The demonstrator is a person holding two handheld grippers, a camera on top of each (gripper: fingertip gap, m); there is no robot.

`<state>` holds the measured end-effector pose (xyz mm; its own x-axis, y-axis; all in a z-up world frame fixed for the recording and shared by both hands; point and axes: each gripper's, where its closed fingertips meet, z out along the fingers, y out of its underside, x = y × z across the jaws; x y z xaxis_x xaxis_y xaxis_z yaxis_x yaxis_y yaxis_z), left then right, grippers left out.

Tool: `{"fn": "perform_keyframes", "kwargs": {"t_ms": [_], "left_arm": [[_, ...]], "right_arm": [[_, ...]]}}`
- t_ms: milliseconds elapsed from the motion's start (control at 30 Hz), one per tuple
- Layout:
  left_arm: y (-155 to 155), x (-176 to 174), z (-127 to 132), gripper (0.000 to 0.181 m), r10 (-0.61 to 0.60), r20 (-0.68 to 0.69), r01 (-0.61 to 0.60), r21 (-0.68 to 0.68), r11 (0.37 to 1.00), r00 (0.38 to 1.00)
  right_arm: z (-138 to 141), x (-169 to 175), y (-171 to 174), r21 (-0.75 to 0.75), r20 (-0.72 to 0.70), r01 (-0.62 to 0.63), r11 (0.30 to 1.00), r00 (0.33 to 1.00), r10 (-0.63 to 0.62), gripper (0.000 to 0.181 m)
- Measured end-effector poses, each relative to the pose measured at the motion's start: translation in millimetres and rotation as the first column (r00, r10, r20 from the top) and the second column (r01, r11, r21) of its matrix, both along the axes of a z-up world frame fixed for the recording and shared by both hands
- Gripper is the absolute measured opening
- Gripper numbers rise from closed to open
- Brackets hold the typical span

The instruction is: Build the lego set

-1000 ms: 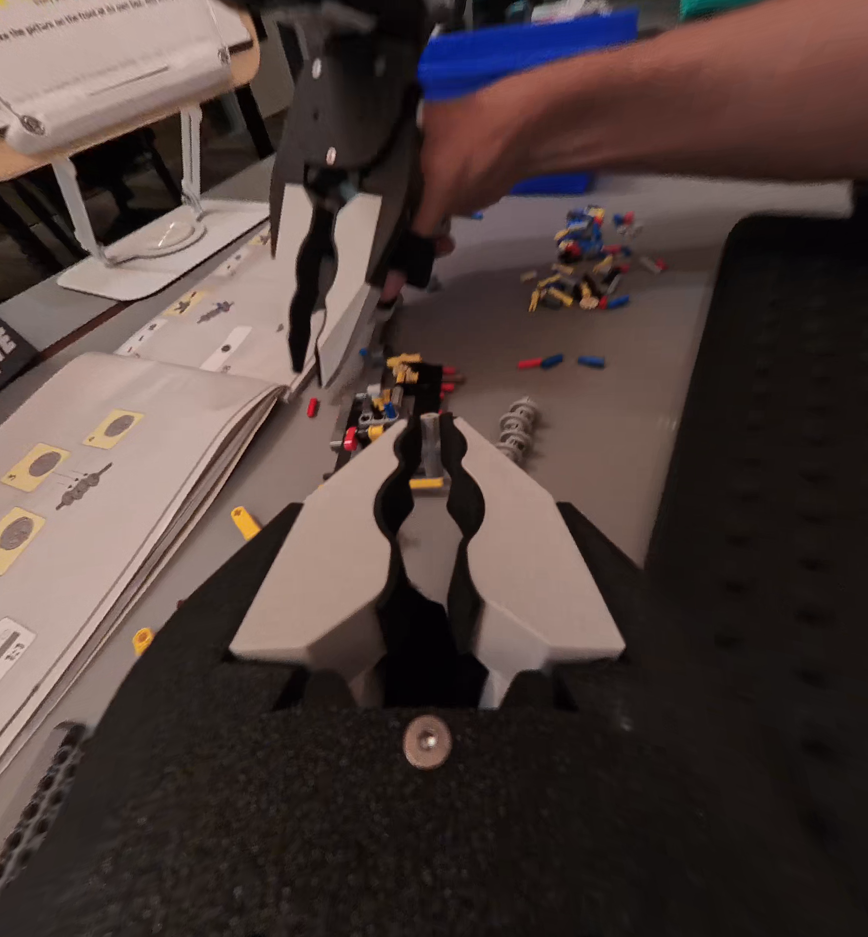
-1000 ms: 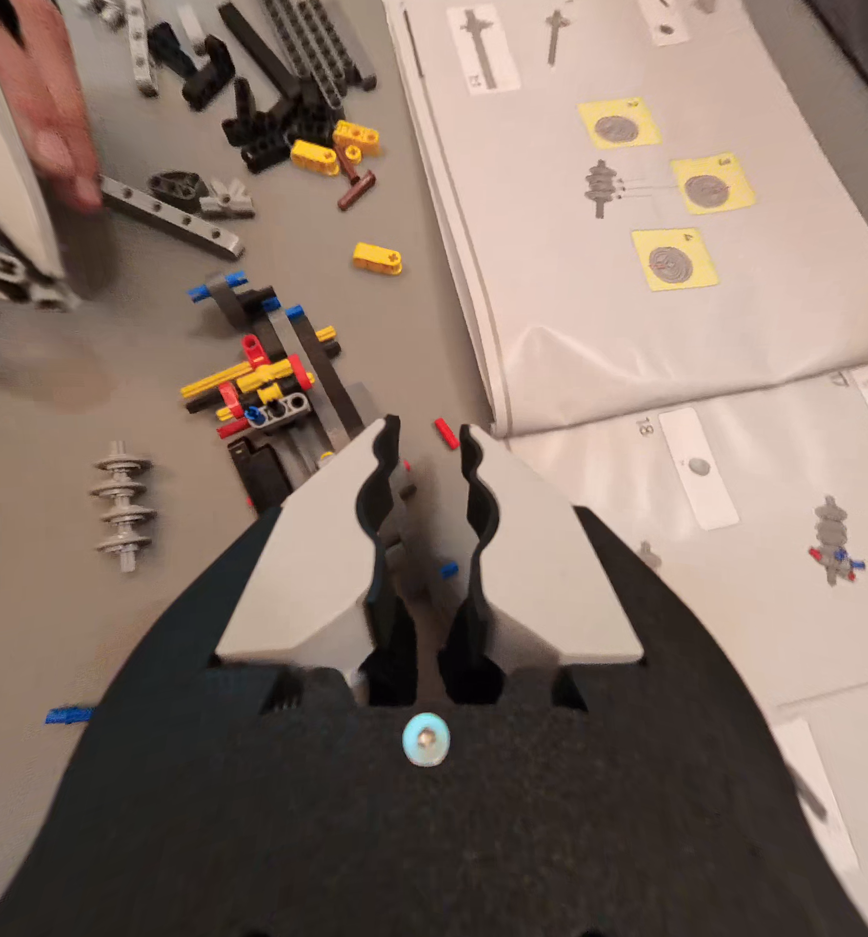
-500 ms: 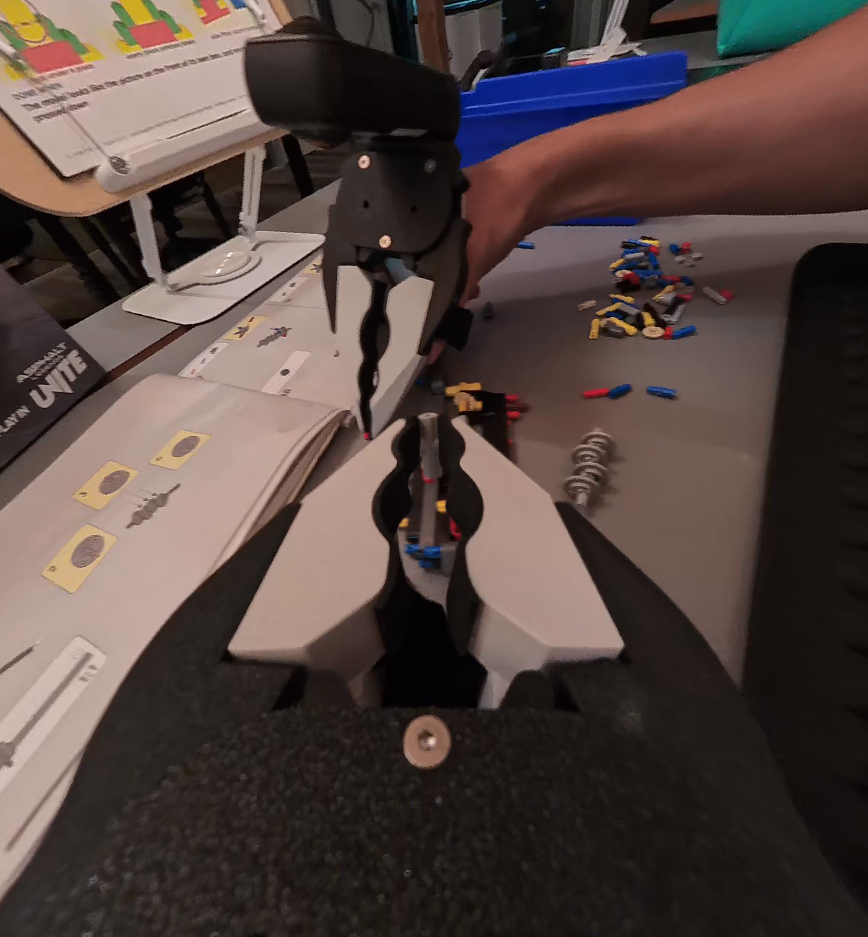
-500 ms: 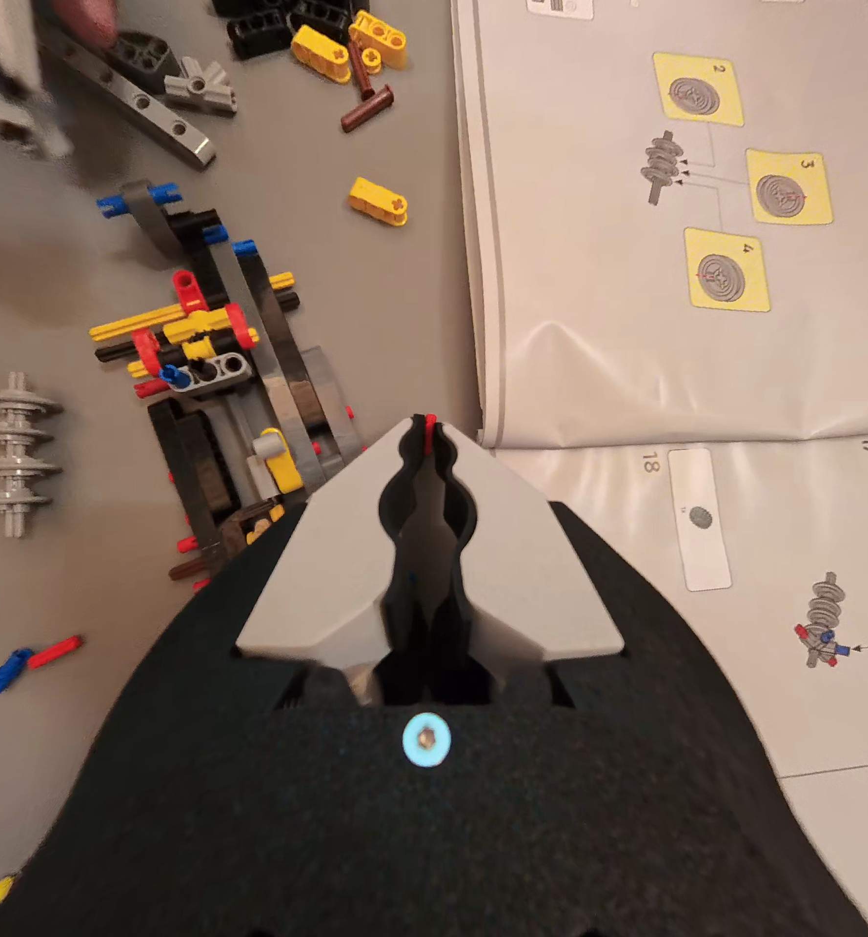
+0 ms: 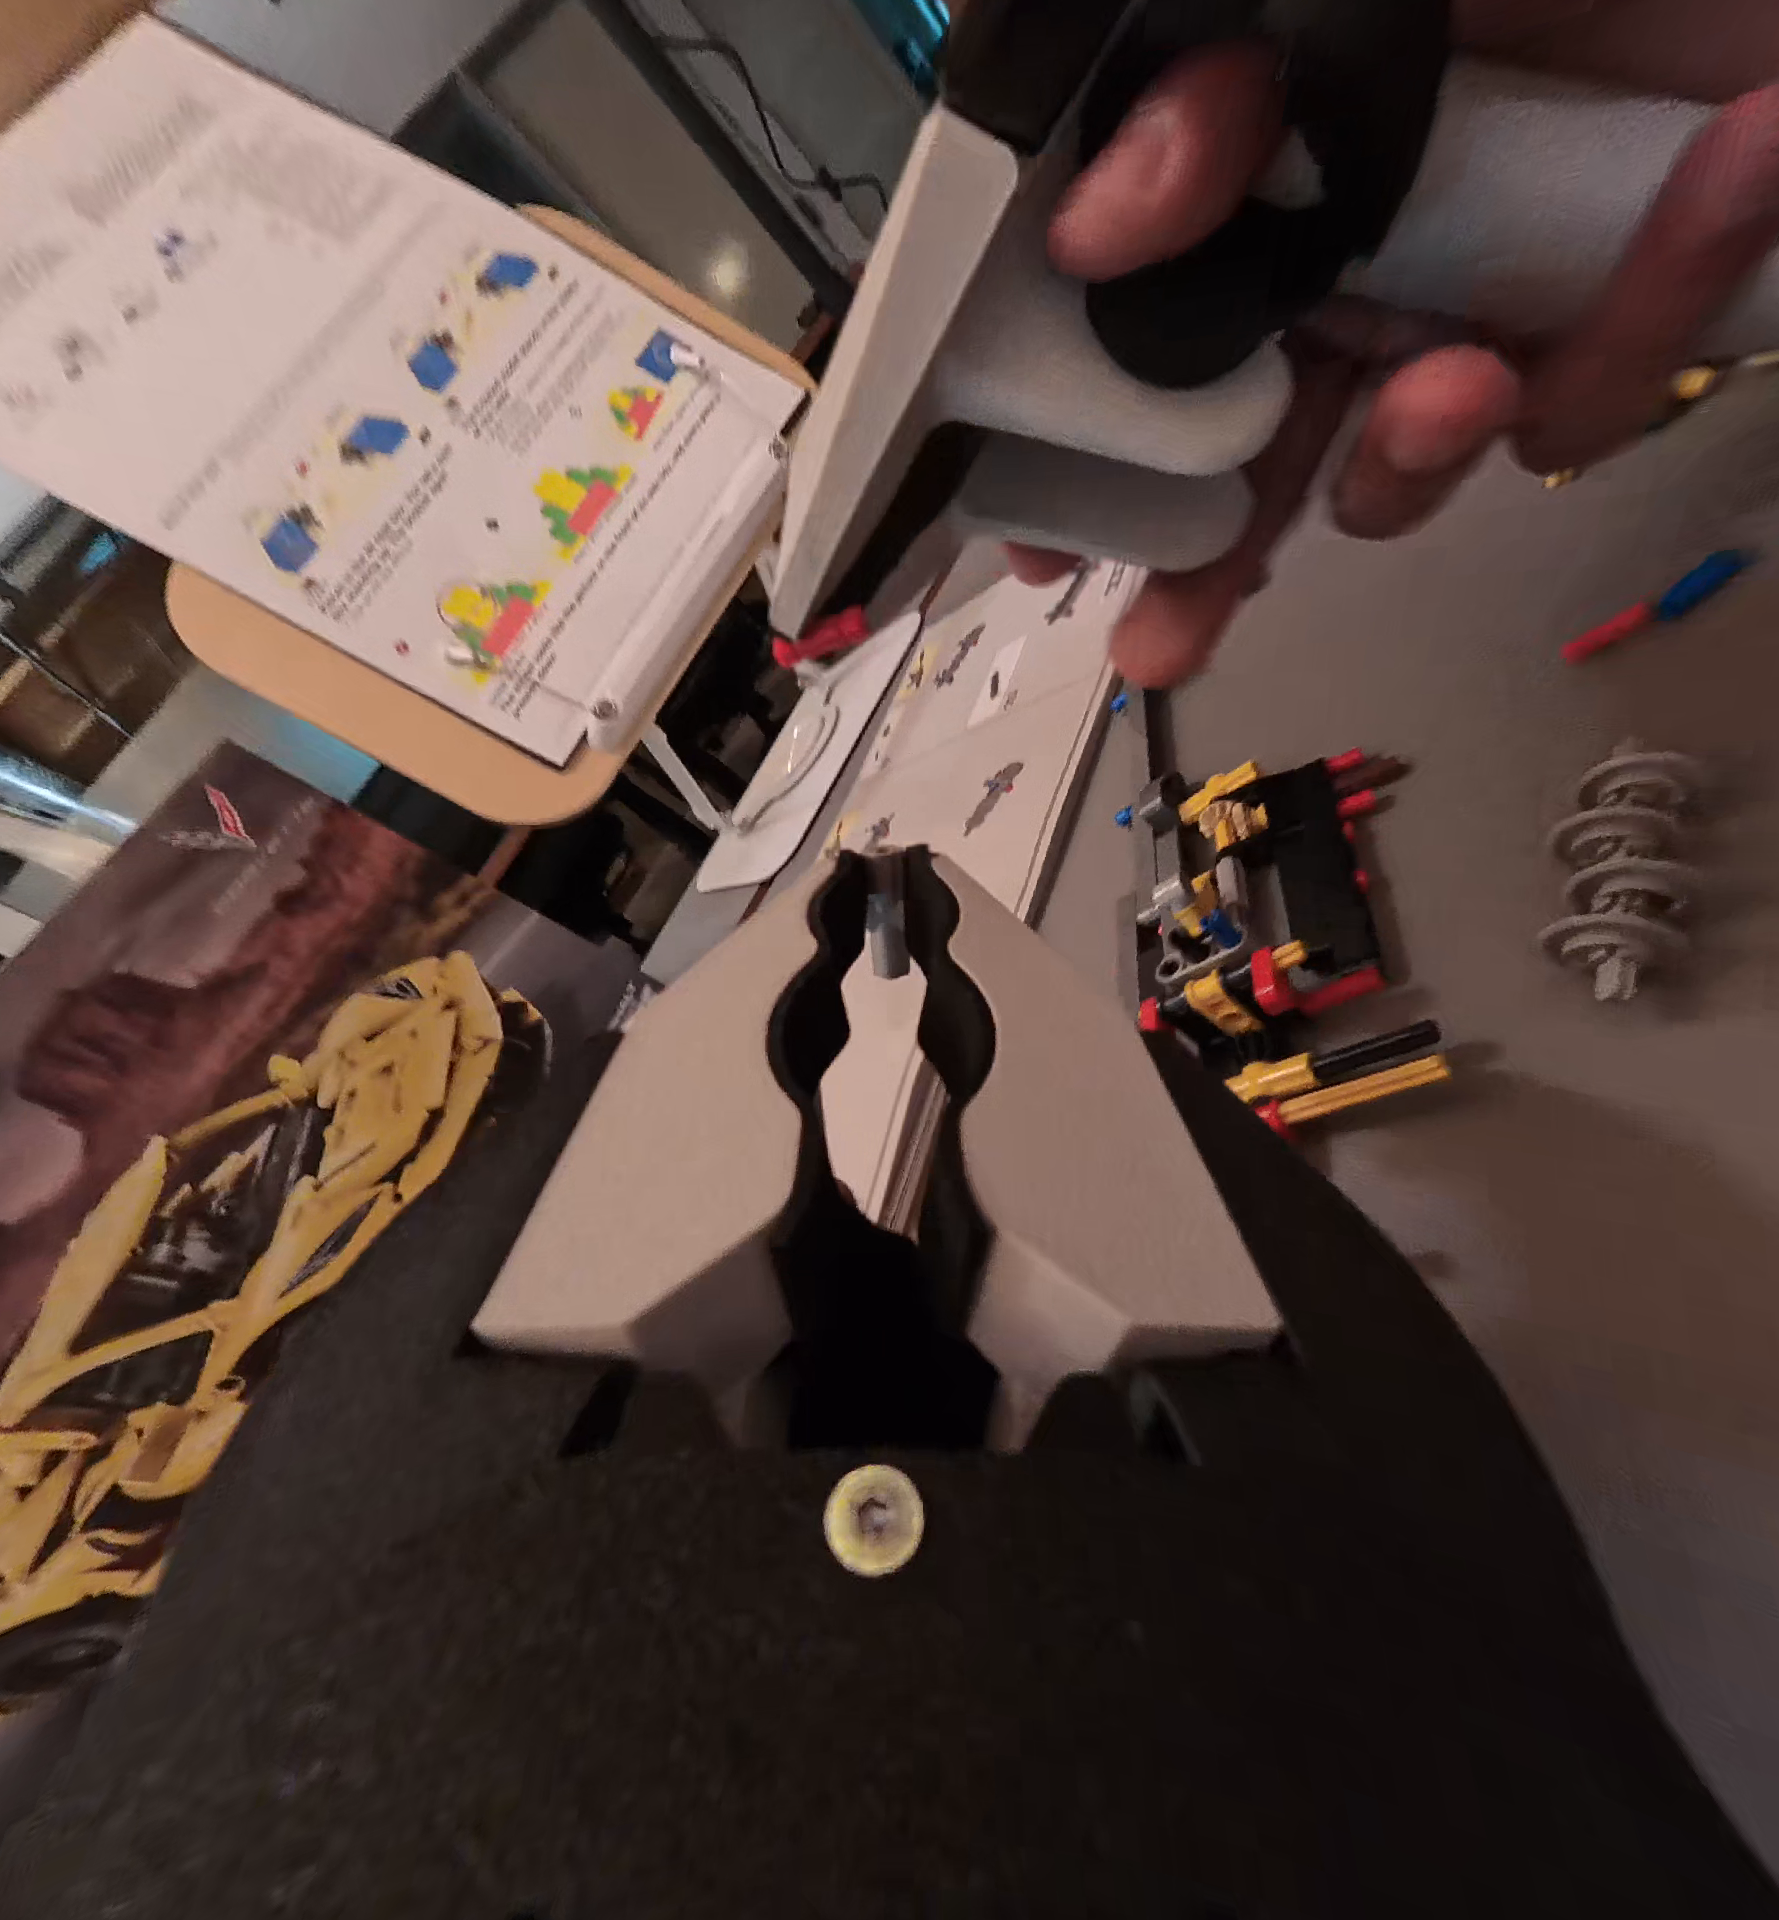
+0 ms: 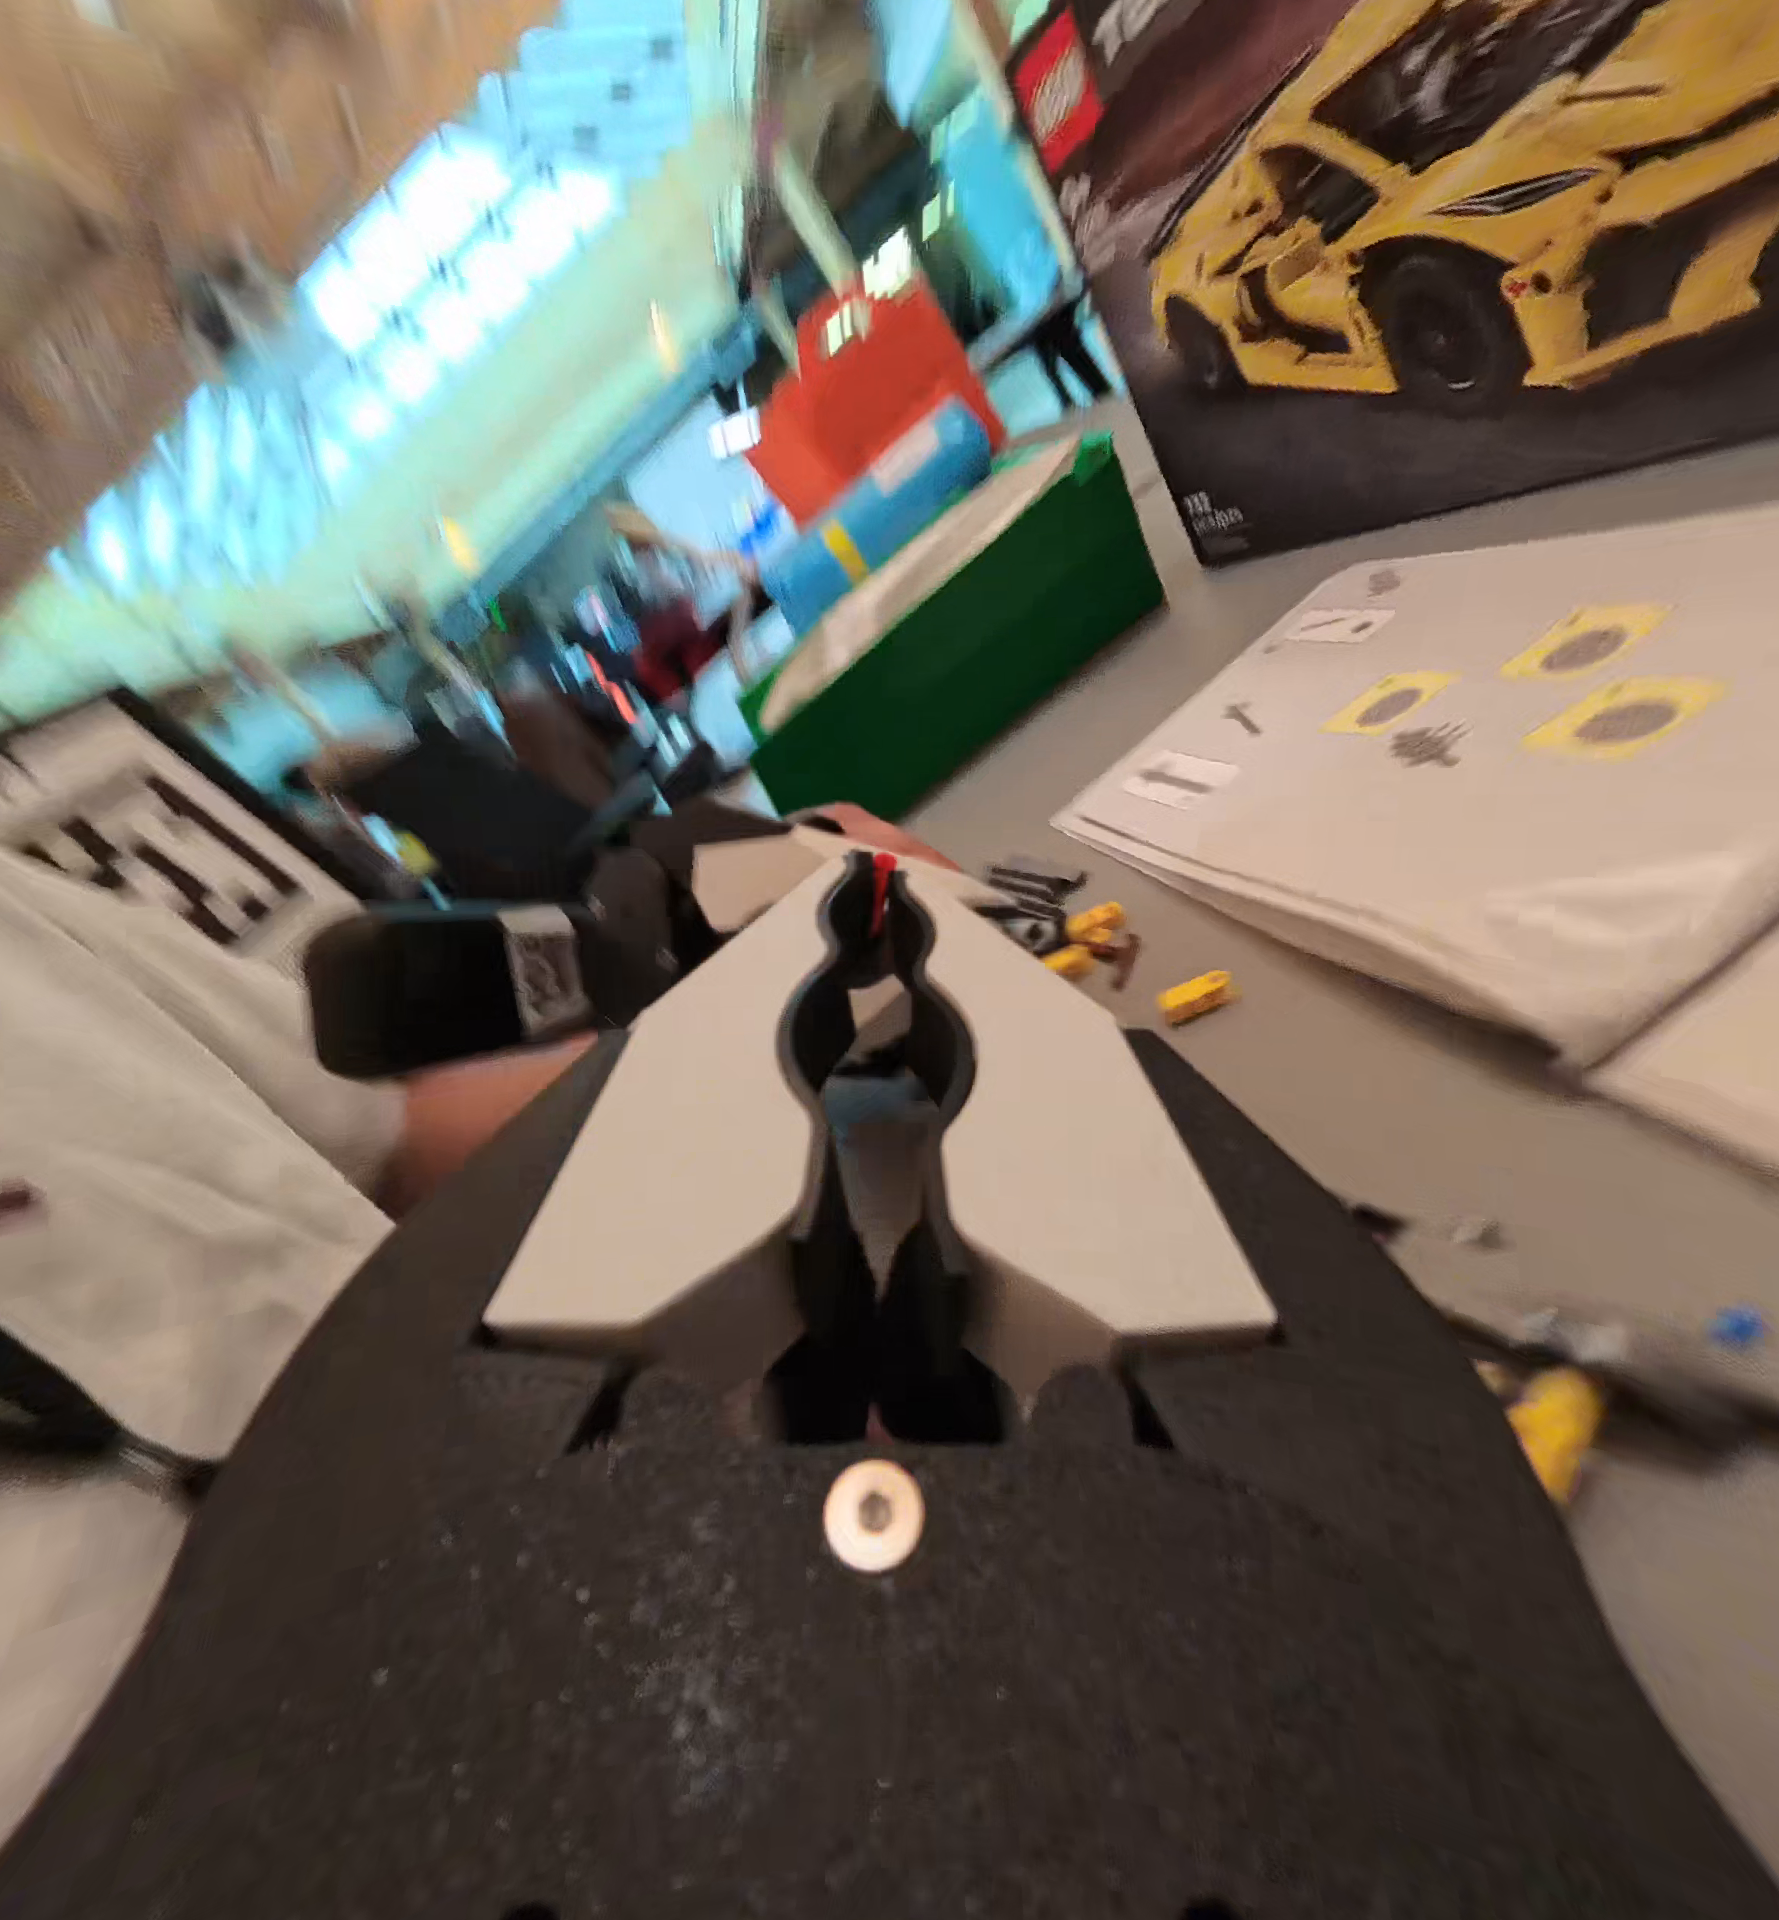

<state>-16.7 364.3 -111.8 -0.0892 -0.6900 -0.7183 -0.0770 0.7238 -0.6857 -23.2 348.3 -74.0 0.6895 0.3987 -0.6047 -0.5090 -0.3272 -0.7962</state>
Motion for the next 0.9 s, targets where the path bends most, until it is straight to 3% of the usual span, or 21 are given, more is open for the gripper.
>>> {"fn": "perform_keyframes", "kwargs": {"t_ms": [100,167,367,567,700,900], "left_arm": [[-20,-5,9,0.006,-0.053,0.049,0.053,0.009,0.999,0.997],[-35,-7,13,0.006,-0.097,0.054,0.1,-0.056,0.993,0.994],[-45,-2,6,0.006,-0.085,-0.014,0.08,-0.195,0.978,0.996],[-46,-2,-1,0.005,-0.082,-0.069,0.06,-0.276,0.959,0.994],[-46,-1,0,0.006,-0.093,-0.083,0.054,-0.392,0.918,0.992],[-42,-1,2,0.005,-0.107,-0.082,0.049,-0.524,0.85,0.991]], "right_arm": [[5,1,-16,0.005,-0.356,0.119,0.993,0.928,-0.11,0.001],[4,7,-23,0.014,-0.449,0.196,0.98,0.877,-0.169,0.001],[-18,-8,-26,-0.005,-0.118,0.248,0.969,0.962,-0.247,0.001],[-27,-8,-24,0.052,0.257,0.303,0.951,0.917,-0.306,0.002],[-26,-7,-23,0.141,0.374,0.34,0.93,0.852,-0.368,0.003],[-22,-7,-17,0.192,0.324,0.373,0.908,0.849,-0.417,0.003]]}}
